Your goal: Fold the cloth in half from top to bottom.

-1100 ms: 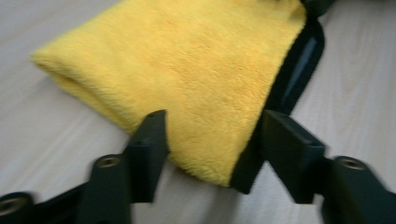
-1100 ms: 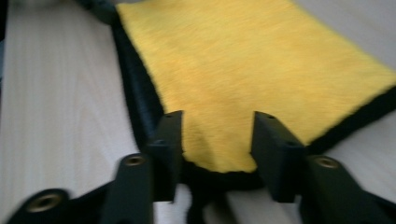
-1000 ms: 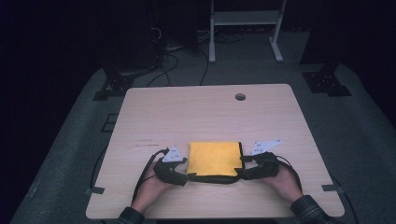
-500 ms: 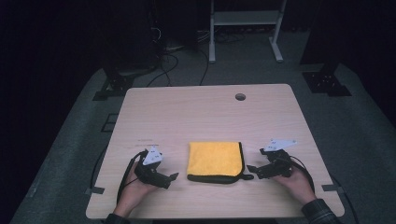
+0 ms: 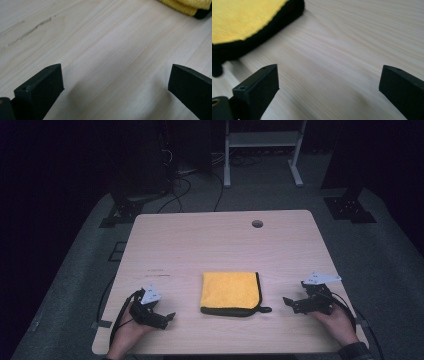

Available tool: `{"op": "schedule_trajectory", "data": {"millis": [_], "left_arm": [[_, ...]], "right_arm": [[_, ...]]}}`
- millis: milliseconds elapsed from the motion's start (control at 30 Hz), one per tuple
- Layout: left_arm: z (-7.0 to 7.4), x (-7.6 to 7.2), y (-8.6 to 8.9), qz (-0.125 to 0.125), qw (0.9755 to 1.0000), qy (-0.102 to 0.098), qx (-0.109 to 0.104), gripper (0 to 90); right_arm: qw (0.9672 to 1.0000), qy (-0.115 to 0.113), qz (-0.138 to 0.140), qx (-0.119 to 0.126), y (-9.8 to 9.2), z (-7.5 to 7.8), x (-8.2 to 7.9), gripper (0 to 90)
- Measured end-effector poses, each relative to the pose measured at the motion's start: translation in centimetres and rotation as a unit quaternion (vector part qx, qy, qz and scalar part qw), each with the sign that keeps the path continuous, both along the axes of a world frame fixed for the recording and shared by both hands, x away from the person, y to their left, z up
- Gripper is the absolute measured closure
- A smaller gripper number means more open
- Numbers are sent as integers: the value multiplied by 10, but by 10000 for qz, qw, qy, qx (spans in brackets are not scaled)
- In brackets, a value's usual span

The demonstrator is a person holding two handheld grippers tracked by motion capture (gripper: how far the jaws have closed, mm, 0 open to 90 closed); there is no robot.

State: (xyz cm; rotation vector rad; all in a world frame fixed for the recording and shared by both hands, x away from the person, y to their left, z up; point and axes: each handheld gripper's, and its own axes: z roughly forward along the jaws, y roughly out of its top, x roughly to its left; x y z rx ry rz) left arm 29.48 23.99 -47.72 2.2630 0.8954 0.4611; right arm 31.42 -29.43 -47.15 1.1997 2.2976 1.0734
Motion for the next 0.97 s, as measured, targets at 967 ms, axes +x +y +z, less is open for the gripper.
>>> {"op": "schedule_trajectory", "data": {"millis": [967], "left_arm": [[-6, 1, 11, -102, 9993, 104, -352, 0]], "right_arm": [[9989, 100, -347, -295, -19, -16, -6, 20]]}}
